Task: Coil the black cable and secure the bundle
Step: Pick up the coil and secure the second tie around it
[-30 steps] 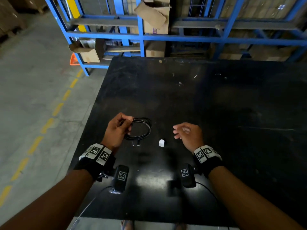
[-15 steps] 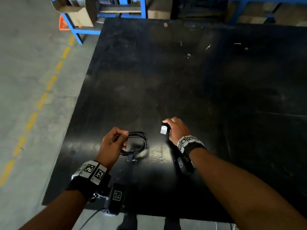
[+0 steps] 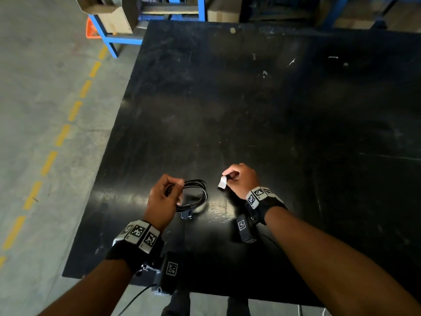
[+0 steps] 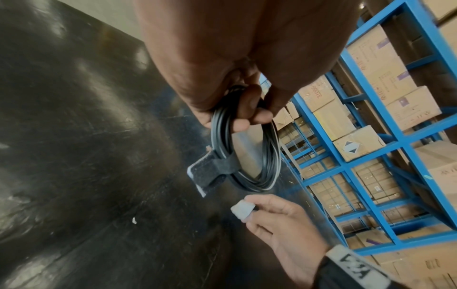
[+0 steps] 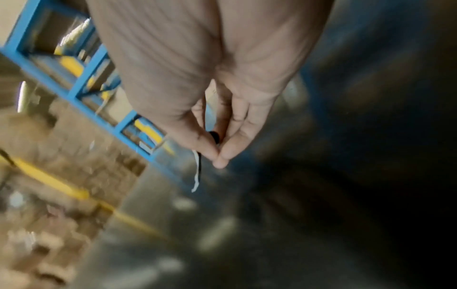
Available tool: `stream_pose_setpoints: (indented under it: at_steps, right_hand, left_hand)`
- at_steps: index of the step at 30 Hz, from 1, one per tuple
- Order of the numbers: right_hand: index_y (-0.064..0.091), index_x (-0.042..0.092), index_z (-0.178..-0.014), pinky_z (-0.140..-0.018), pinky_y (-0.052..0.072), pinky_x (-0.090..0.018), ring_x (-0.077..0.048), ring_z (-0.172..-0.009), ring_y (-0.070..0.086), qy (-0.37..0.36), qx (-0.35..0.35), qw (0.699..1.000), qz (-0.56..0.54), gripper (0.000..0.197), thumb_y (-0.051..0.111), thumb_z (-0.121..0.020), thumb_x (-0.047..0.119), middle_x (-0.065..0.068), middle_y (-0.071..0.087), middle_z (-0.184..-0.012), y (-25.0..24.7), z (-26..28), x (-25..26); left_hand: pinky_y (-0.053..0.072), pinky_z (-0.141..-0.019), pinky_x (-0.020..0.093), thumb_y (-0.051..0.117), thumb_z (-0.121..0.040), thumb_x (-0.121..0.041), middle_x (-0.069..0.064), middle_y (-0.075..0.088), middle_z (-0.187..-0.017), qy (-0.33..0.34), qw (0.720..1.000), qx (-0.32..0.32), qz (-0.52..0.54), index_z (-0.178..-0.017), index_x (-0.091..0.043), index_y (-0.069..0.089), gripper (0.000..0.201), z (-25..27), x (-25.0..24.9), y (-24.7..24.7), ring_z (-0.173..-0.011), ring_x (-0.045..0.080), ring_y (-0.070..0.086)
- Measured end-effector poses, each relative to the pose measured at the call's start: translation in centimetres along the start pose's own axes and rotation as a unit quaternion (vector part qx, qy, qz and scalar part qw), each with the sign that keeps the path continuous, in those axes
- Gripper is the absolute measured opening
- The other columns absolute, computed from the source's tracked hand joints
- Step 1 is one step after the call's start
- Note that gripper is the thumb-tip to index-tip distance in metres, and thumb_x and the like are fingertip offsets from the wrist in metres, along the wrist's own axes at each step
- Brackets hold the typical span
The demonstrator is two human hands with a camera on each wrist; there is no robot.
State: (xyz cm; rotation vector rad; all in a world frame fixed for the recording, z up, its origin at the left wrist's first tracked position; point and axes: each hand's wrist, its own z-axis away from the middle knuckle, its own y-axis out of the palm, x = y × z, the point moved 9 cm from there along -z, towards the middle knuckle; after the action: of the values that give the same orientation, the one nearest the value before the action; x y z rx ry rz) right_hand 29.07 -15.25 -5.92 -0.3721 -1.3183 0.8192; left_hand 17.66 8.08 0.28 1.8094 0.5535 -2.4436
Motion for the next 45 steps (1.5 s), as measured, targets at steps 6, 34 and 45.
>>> stream_pose_setpoints:
  at_steps: [6,34,45]
  right_hand:
    - [0.073,0.011,-0.095,-0.068,0.058,-0.022,-0.014,-0.07,0.069,-0.019,-0.014,0.977,-0.211,0.026,0.081,-0.075,-0.005,-0.014,0.073,-0.087,-4.0,3.2,5.0]
    - [0.076,0.003,-0.104,-0.057,0.053,-0.016,-0.012,-0.055,0.066,-0.075,-0.068,0.95,-0.295,0.026,0.075,-0.08,-0.008,-0.007,0.066,-0.074,-15.3,13.2,17.7]
    - [0.072,0.014,-0.105,-0.064,0.055,-0.02,-0.012,-0.062,0.064,-0.089,-0.029,0.96,-0.264,0.032,0.07,-0.082,-0.008,-0.007,0.063,-0.077,-16.7,14.5,18.3]
  left_hand:
    - [0.05,-0.061,0.027,0.062,-0.103,-0.018,-0.009,0.064,-0.064,0.043,0.999,-0.027,-0.02,-0.093,-0.017,0.063,0.01,0.1,-2.3,-0.3,-0.058,0.005,0.058]
    - [0.055,-0.067,0.026,0.068,-0.1,-0.025,-0.006,0.07,-0.079,0.324,0.936,-0.005,-0.134,-0.084,-0.021,0.063,0.017,6.3,-19.8,-0.4,-0.072,0.01,0.067]
    - [0.049,-0.063,0.016,0.069,-0.099,-0.018,-0.002,0.069,-0.074,0.335,0.938,-0.016,-0.085,-0.083,-0.013,0.063,0.018,6.7,-22.2,-1.4,-0.067,0.007,0.063]
